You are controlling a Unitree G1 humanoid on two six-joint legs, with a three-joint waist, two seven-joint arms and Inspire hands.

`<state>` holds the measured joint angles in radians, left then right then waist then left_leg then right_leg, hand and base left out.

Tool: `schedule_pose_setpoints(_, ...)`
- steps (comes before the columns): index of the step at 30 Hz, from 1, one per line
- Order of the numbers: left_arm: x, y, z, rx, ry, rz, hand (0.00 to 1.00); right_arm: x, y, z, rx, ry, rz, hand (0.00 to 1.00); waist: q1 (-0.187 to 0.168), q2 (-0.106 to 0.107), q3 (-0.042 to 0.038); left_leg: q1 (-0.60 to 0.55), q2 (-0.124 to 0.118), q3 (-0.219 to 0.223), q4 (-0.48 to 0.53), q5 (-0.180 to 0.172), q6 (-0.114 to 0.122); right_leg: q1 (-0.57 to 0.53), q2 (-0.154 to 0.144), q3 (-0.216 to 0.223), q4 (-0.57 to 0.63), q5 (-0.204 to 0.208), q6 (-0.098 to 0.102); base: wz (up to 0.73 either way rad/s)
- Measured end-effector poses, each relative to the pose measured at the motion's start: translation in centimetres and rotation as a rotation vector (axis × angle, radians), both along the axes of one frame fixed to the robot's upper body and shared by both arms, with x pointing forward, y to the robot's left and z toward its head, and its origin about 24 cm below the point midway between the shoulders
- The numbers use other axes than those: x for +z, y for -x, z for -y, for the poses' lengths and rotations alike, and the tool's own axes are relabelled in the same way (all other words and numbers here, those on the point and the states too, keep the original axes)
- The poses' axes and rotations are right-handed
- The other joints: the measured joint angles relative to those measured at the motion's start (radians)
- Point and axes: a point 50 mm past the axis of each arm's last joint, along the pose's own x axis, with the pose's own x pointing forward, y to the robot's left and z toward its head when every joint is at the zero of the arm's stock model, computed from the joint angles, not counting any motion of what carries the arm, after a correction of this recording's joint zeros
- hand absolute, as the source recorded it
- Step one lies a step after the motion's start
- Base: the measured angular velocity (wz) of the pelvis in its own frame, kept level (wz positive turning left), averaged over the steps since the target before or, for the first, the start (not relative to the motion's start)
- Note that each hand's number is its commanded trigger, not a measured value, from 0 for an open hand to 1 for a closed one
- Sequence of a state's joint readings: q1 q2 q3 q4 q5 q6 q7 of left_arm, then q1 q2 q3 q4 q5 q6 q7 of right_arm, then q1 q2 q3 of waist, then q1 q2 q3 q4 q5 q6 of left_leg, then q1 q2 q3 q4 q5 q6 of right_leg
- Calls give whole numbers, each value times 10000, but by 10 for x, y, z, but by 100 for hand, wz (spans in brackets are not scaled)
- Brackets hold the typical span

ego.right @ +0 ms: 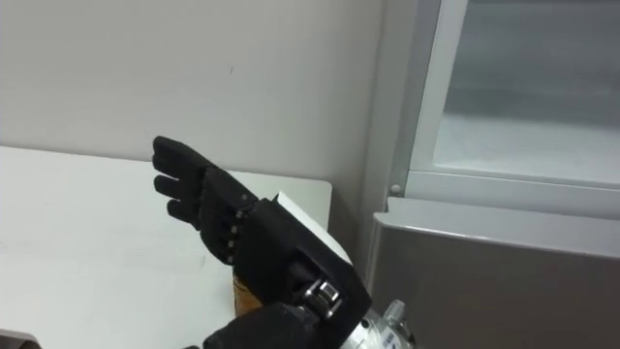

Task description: Put the bottle in the upper fridge

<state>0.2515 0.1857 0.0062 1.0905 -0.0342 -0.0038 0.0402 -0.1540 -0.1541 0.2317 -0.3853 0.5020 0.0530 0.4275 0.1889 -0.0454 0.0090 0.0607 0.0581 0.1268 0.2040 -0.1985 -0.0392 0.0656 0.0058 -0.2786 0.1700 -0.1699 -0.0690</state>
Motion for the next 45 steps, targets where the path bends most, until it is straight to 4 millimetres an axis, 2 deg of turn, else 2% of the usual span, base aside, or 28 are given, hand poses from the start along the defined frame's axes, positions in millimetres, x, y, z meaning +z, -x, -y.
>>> schedule_pose_setpoints(9, 0, 6, -1, -169, -176, -197, 0, 2, -7, 11, -1725, -81, -129, 0, -68, -17, -12, 17, -53, -76, -2, -51, 81, 129, -70, -207, 2, -10, 66, 5)
schedule_pose_setpoints(14, -1, 8, 2, -524, -233, -477, 0, 11, -19, 30, -3521, -215, 61, 0, -149, -8, -9, 10, -105, -243, -3, -49, 85, 268, -89, -369, -168, -52, 113, 11)
schedule_pose_setpoints(19, -2, 12, 3, -442, -45, -759, 0, 16, -25, 39, -4526, -554, 159, 0, -167, -2, -7, 10, -147, -378, -3, -48, 87, 338, -125, -532, -195, -84, 145, 10)
schedule_pose_setpoints(23, -2, 11, 3, -541, 1, -796, 0, 13, -37, 45, -5244, -534, -169, 0, -152, -20, -18, 11, -189, -490, -11, -46, 91, 377, -163, -686, -199, -104, 177, 10)
schedule_pose_setpoints(29, -2, 13, 3, -510, 30, -949, 0, 7, -42, 52, -5994, -341, -464, 0, -146, -52, -34, 0, -233, -627, -17, -41, 98, 418, -196, -826, -199, -122, 206, 7)
schedule_pose_setpoints(37, -2, 12, 3, -640, -14, -1000, 0, 0, -49, 57, -6790, -497, -895, 0, -111, -55, -7, 56, -298, -763, 1, -24, 126, 553, -248, -923, -202, -172, 251, 5)
schedule_pose_setpoints(42, -2, 5, 3, -769, -64, -920, 0, -7, -62, 49, -6893, -186, -1210, 0, -44, -83, -1, 62, -301, -761, 10, -19, 135, 567, -254, -915, -170, -176, 254, 0)
schedule_pose_setpoints(45, -1, -2, 3, -885, -98, -760, 0, -19, -66, 44, -6950, 462, -1477, 0, 92, -84, 3, 34, -301, -761, 9, -17, 139, 540, -254, -911, -174, -177, 254, 0)
